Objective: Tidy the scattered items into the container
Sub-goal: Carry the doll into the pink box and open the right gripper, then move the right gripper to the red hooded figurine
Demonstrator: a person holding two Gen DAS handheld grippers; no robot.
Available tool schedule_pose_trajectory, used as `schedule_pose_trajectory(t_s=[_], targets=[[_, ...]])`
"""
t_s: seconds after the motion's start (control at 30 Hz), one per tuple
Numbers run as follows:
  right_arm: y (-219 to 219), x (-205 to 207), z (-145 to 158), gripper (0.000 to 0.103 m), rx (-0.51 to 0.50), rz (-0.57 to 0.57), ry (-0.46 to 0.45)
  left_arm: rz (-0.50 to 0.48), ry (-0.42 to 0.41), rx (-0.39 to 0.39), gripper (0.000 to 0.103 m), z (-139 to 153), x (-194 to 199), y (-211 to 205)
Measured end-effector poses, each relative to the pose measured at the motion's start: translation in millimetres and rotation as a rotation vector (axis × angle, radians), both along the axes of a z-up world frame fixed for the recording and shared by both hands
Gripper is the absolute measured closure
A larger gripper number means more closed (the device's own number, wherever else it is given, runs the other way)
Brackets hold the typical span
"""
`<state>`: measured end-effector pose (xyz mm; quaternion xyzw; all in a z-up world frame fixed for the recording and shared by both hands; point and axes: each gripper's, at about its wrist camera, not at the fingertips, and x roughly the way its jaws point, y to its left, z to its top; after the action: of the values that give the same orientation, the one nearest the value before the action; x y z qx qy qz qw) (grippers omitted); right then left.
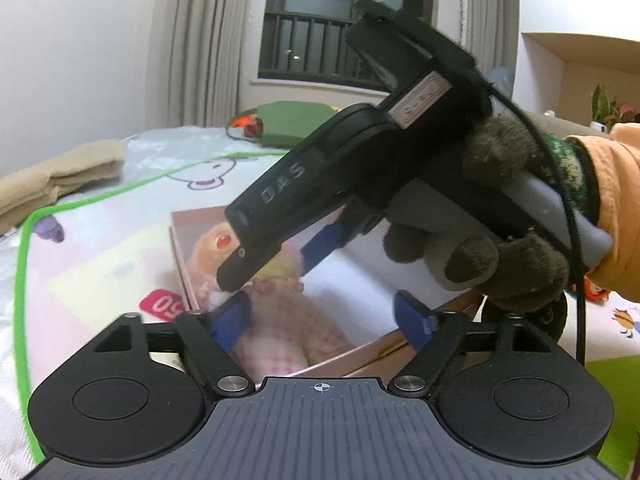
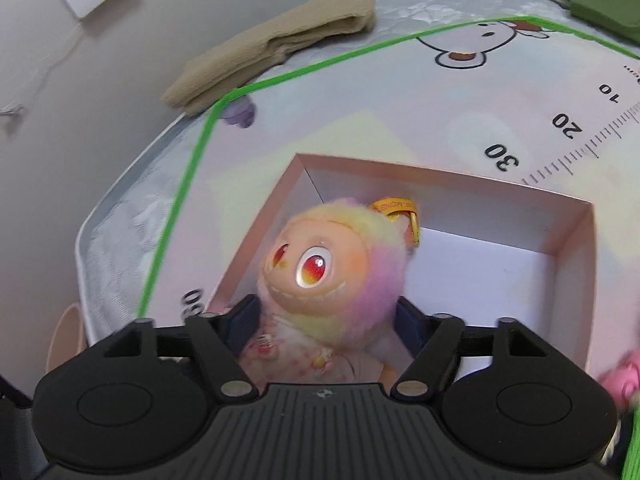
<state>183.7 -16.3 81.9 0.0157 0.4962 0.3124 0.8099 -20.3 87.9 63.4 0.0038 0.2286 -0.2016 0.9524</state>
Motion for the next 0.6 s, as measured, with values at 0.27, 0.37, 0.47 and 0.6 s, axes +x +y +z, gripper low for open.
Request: schedule_pose_trajectory(t_s=[0.27,0.37,0.47,0.6], targets=[[-104.5,-83.1,84.9,0.000,-0.014,-0.252,-0.373,-0.050,-0.032,-0.053,0.005,22.7,-26.6,-24.8],[-151.4,-130.3,83.4,0.000,-0.084,-0.361,-0.465,-0.107,-0.007,-0.041,0.004,17.0,-36.3,-50.1],[-187.7,-168.5,65.4,0.000,-0.164,-0.456,-0.504,-0.141,0.027,-0.012,0.004,6.0,-44.8,-76.5],[-215.0,-204.1,32.6,0.000,-0.258,-0.534,-0.539,-0.142,0.064,0.048,0.004,-9.3,-56.4,-101.5]])
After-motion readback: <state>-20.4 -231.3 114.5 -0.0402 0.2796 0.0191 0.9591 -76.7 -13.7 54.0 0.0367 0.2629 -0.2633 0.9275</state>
